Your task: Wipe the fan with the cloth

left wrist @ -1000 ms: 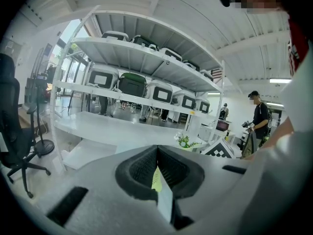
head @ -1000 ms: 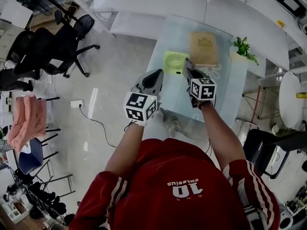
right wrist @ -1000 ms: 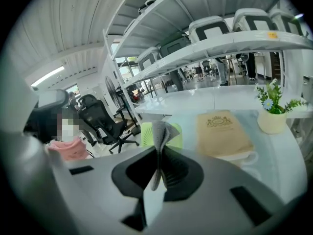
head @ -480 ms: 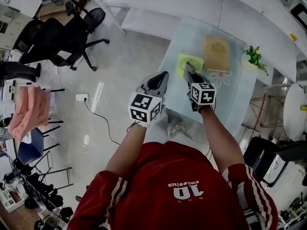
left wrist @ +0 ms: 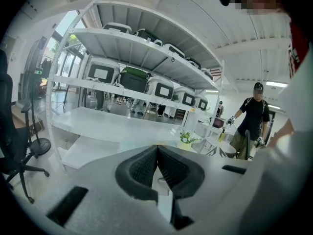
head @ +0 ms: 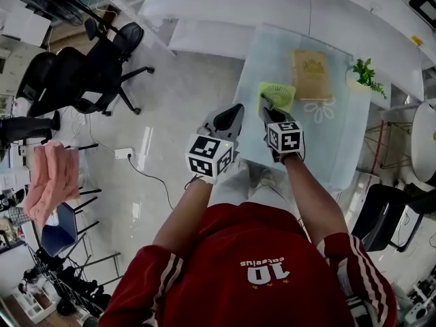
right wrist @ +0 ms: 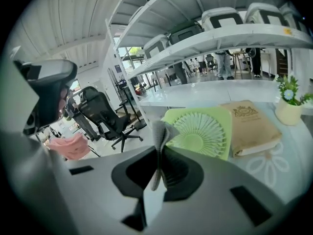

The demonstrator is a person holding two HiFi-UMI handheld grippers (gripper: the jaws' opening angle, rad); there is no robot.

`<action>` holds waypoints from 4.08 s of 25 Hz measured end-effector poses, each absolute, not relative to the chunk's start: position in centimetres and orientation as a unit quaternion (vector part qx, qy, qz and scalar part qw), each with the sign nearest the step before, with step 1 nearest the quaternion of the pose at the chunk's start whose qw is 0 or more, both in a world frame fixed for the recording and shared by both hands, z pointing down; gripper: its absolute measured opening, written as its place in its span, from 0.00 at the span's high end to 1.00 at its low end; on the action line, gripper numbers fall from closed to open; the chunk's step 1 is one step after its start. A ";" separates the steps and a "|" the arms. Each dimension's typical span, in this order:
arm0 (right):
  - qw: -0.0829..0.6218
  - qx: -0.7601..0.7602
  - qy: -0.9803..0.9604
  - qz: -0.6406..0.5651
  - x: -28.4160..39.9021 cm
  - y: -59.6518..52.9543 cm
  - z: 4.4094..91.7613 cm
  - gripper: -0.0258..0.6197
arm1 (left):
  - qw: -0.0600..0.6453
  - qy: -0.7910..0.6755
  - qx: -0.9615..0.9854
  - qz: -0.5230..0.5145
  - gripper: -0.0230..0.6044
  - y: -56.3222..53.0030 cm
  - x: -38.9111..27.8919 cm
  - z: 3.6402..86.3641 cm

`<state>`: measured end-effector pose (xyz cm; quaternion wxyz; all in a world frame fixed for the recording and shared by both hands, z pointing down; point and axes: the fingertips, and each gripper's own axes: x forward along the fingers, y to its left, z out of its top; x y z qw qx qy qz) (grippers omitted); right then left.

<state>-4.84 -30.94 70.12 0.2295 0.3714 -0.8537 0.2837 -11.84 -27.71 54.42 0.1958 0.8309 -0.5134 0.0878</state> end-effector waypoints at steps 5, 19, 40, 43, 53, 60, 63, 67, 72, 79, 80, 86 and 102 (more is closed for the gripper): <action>0.238 0.392 -0.845 0.277 -5.7 -30.7 71.1 0.92 | 0.195 -0.481 0.850 0.095 0.96 -28.8 -12.2 55.6; 0.204 0.407 -0.840 0.295 -6.0 -31.5 73.1 0.92 | 0.260 -0.512 0.816 0.066 0.96 -29.9 -13.9 60.4; 0.219 0.424 -0.828 0.295 -2.5 -32.8 73.6 0.92 | 0.256 -0.524 0.808 0.083 0.96 -29.6 -12.3 60.3; 0.222 0.429 -0.825 0.292 -1.7 -33.2 73.5 0.92 | 0.257 -0.526 0.807 0.080 0.96 -29.9 -12.1 60.1; 0.230 0.443 -0.814 0.298 1.5 -33.7 73.7 0.92 | 0.268 -0.523 0.807 0.065 0.96 -30.8 -9.7 59.8; 0.237 0.455 -0.806 0.297 3.7 -34.3 73.9 0.92 | 0.270 -0.520 0.808 0.059 0.96 -31.6 -8.0 59.6; 0.238 0.459 -0.803 0.297 4.4 -34.4 73.9 0.92 | 0.271 -0.520 0.808 0.056 0.96 -31.8 -7.7 59.6; 0.243 0.465 -0.798 0.296 5.3 -34.6 73.8 0.92 | 0.273 -0.519 0.808 0.055 0.96 -32.0 -7.3 59.6; 0.242 0.470 -0.794 0.299 6.2 -34.8 73.9 0.92 | 0.274 -0.518 0.809 0.055 0.96 -32.3 -6.6 59.6; 0.245 0.481 -0.787 0.299 7.6 -34.8 73.9 0.92 | 0.276 -0.510 0.813 0.058 0.96 -32.5 -5.5 60.0; 0.245 0.482 -0.786 0.300 7.8 -34.8 73.9 0.92 | 0.276 -0.509 0.813 0.058 0.96 -32.5 -5.4 60.0; 0.249 0.491 -0.779 0.300 8.6 -34.3 74.0 0.92 | 0.278 -0.502 0.817 0.055 0.96 -32.5 -5.0 60.1; 0.256 0.515 -0.765 0.291 8.5 -32.3 72.5 0.92 | 0.274 -0.475 0.835 0.049 0.96 -32.3 -5.9 59.6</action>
